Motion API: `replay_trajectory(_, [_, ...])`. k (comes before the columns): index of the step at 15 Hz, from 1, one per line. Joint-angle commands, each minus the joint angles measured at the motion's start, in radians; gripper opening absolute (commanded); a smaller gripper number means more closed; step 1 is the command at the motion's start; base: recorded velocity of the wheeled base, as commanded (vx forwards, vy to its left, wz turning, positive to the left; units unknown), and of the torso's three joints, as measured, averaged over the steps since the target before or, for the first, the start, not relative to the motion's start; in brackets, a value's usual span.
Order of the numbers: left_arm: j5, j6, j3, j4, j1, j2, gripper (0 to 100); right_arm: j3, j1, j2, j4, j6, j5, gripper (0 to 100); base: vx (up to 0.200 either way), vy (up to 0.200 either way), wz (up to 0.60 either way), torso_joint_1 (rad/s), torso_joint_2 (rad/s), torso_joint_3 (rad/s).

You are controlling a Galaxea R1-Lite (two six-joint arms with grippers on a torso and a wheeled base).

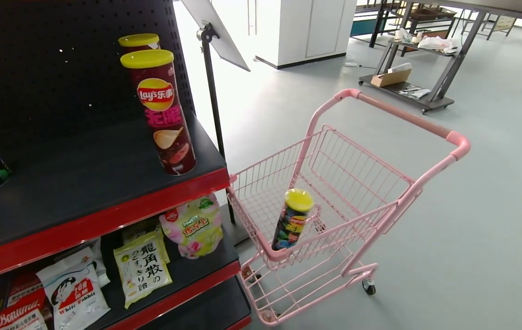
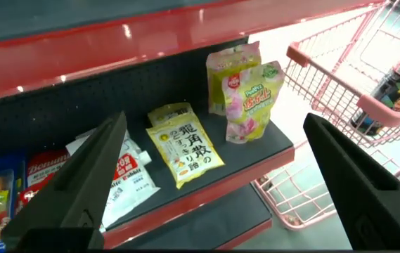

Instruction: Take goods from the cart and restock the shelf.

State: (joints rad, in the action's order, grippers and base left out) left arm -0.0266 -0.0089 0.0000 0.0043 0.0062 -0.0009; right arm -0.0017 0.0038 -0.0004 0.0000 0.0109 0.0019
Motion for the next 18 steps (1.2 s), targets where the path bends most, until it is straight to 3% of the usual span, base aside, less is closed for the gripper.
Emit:
replay_trajectory(1, [-0.001, 0.000, 0.000, 0.000, 0.000, 0.001, 100, 0.000, 0.001, 0.000, 0.000, 0.000, 0.004, 100, 0.000, 0.000, 0.00, -0.183, 0.51, 0.334])
replay_trajectory(12, [-0.001, 0.000, 0.000, 0.000, 0.000, 0.001, 100, 0.000, 0.001, 0.000, 0.000, -0.005, 0.004, 100, 0.000, 0.000, 0.00, -0.150, 0.51, 0.362])
replay_trajectory(18, [0.001, 0.000, 0.000, 0.000, 0.000, 0.001, 100, -0.003, 0.001, 0.000, 0.000, -0.028, 0.000, 100, 0.000, 0.000, 0.00, -0.017, 0.06, 0.051])
